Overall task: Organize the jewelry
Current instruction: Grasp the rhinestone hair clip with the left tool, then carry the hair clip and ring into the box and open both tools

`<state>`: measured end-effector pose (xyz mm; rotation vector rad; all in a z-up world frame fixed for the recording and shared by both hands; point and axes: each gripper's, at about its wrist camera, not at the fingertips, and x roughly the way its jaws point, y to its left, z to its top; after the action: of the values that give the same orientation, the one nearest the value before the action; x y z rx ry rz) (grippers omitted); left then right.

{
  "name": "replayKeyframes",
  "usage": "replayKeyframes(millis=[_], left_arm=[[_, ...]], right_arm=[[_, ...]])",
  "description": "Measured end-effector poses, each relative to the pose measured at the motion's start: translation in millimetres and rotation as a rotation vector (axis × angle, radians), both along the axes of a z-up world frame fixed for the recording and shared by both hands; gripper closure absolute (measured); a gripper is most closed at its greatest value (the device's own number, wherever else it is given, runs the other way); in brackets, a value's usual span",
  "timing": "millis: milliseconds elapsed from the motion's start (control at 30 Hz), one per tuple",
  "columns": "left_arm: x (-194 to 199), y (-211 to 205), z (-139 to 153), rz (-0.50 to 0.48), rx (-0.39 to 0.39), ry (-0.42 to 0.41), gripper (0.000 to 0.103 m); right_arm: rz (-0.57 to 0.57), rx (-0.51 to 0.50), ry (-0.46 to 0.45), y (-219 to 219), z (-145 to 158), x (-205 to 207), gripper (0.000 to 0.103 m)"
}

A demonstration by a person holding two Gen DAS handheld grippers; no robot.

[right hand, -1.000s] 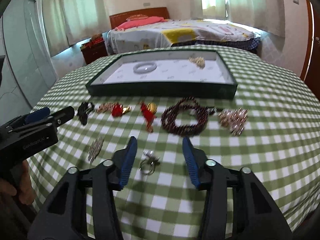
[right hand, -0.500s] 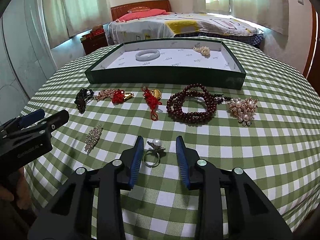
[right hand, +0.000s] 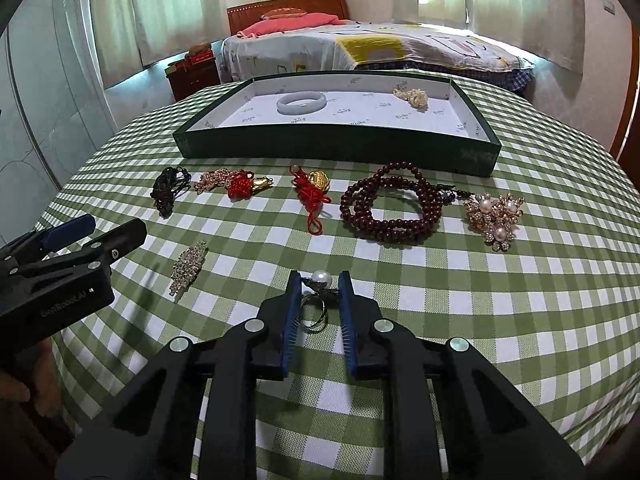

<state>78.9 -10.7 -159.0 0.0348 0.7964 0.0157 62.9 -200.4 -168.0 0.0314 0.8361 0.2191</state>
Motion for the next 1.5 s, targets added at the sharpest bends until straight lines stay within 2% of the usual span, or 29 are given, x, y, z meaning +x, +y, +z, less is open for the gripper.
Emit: replayKeyframes(millis=[400,567,767,867,933,1067,1100,1500], left_arm=[[-2.4,-20.4,4.3,-0.075,-0.008,-0.009,0.027],[2.3,-36.4,-4.5,-0.118,0.008,0.021,0.028],[7.2,-43.0,-16.2,-0.156,-0.009,0.072,0.048],[5.8,-44.7,-17.5,-0.168,-0.01,0.07,0.056],[4.4,-46.7,-17.1,-0.185,-0.009,0.068,0.068],[2.3,-49.2,-17.1,-0.195,0.006,0.063,0.082],[1.9,-48.9,-17.0,-0.199,0.004,0.062,0.089],[0.7,-46.7,-6.8,-0.202,-0.011,0.035,0.09]], right_arm=[[-0.048,-0.005,-0.024,-24.7,6.8,-2.0,0.084],[-0.065,0.014,-0.017,-34.9,4.5,-0.5,0.084],[-0.072,0.034,-0.011,-40.2,3.1,0.9,0.084],[-0.071,0.036,-0.01,-40.2,2.9,0.7,0.084],[-0.07,0.036,-0.01,-40.2,3.0,0.8,0.084],[-0.065,0.033,-0.012,-38.7,3.0,0.4,0.084],[-0.065,0.033,-0.013,-37.8,3.0,0.6,0.084],[-0.057,0.034,-0.022,-35.1,6.9,0.2,0.084]])
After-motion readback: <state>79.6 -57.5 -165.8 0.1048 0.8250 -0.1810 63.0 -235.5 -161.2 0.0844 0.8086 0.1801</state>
